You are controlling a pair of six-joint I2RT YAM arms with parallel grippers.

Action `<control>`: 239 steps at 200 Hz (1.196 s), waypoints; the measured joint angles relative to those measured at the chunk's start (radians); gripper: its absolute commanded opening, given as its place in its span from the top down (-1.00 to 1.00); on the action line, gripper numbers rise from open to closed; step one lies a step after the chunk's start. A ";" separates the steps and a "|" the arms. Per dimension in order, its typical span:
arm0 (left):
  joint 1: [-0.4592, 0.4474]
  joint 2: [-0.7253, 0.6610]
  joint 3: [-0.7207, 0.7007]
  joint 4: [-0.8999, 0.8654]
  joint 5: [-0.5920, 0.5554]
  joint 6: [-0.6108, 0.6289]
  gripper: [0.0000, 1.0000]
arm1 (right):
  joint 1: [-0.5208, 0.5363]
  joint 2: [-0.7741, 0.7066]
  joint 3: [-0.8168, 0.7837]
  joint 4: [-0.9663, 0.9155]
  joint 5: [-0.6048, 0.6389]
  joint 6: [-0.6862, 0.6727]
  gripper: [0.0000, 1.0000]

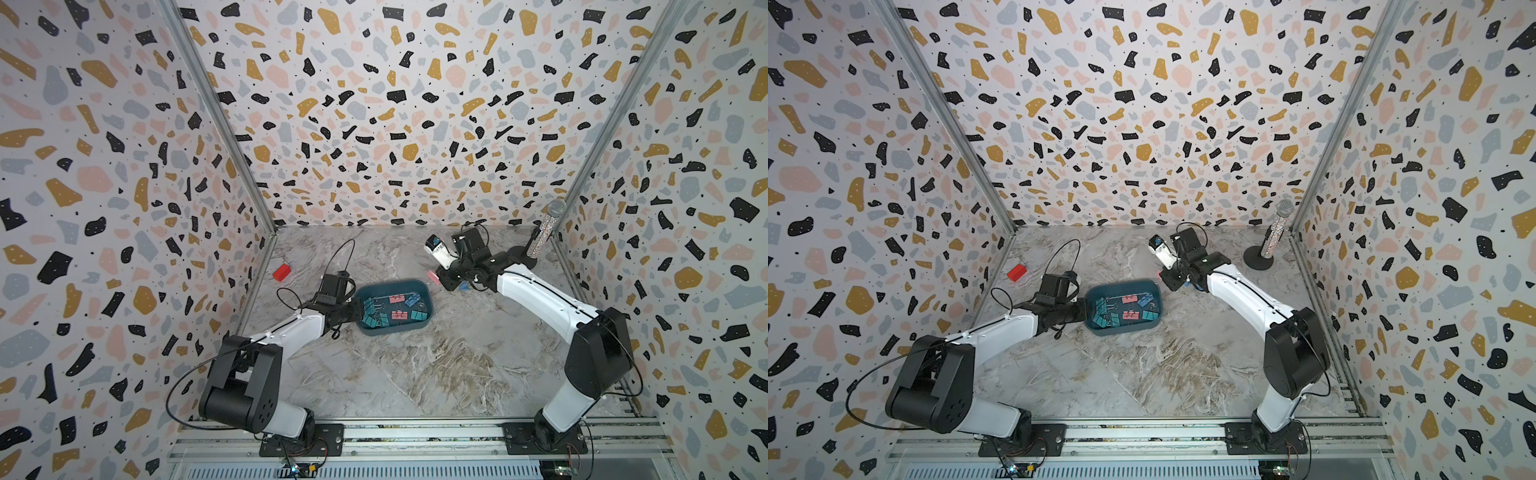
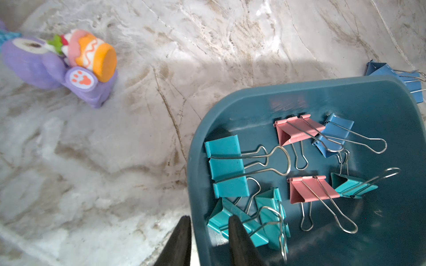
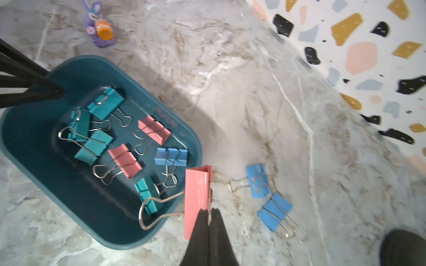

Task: Take out the binder clips from the storage box
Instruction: Place the binder clip at the center of the board.

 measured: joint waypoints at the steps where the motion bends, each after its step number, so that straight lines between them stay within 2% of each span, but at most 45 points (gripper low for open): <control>1: 0.000 0.000 0.000 0.000 0.000 0.000 0.38 | -0.002 -0.003 -0.002 0.000 0.002 -0.002 0.97; 49: 0.000 0.000 0.000 0.000 0.006 0.000 0.38 | -0.121 -0.070 -0.069 -0.005 0.098 -0.026 0.99; 147: 0.000 0.013 0.000 0.012 0.026 0.000 0.38 | -0.199 -0.068 -0.116 -0.021 0.382 -0.033 1.00; 185: 0.000 0.013 -0.001 0.017 0.027 0.000 0.39 | -0.214 -0.024 -0.124 -0.006 0.480 -0.034 1.00; 239: 0.000 0.013 -0.003 0.020 0.030 0.000 0.39 | -0.214 0.083 -0.131 0.042 0.550 -0.038 1.00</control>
